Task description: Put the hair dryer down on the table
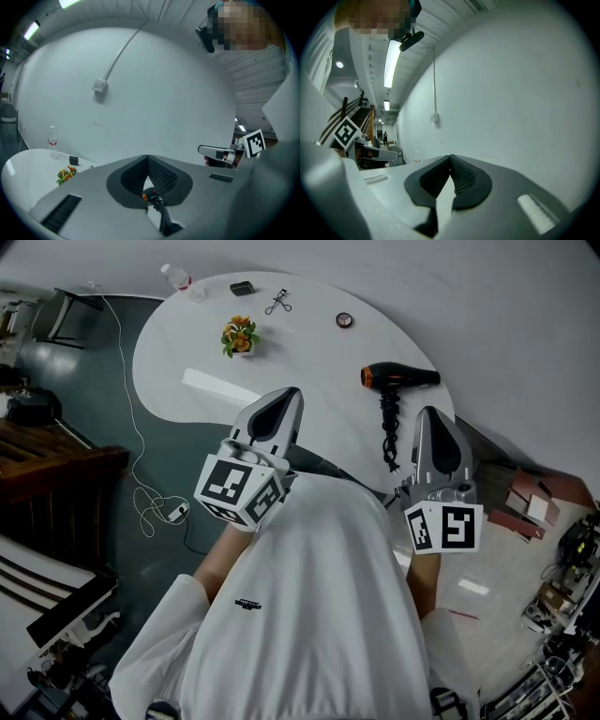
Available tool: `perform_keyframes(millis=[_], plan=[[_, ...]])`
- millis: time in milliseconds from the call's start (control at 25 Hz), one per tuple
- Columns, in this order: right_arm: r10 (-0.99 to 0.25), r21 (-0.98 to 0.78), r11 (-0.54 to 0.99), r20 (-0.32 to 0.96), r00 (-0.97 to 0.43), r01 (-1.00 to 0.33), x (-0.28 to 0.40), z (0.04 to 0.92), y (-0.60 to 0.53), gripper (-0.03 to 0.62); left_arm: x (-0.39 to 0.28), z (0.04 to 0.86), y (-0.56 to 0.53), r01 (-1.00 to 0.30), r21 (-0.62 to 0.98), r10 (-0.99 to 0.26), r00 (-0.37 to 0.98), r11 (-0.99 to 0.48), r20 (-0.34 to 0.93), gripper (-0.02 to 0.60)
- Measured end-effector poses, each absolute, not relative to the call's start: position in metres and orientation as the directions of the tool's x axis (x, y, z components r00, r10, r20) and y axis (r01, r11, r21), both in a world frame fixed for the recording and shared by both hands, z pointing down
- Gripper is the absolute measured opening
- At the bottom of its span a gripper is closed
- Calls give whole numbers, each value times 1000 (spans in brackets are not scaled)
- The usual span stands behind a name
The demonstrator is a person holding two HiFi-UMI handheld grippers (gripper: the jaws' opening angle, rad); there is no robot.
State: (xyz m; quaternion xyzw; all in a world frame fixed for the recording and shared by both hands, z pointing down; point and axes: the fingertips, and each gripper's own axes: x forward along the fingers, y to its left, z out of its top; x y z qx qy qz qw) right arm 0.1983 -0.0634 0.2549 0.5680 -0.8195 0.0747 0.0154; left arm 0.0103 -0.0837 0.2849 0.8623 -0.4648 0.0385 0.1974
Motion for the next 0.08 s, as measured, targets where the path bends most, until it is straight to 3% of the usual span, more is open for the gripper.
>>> perform_keyframes(millis=[80], plan=[[-929, -104, 344, 110, -354, -933, 198, 255, -64, 11, 10, 284, -84, -817, 306, -788, 564, -489, 247, 9]])
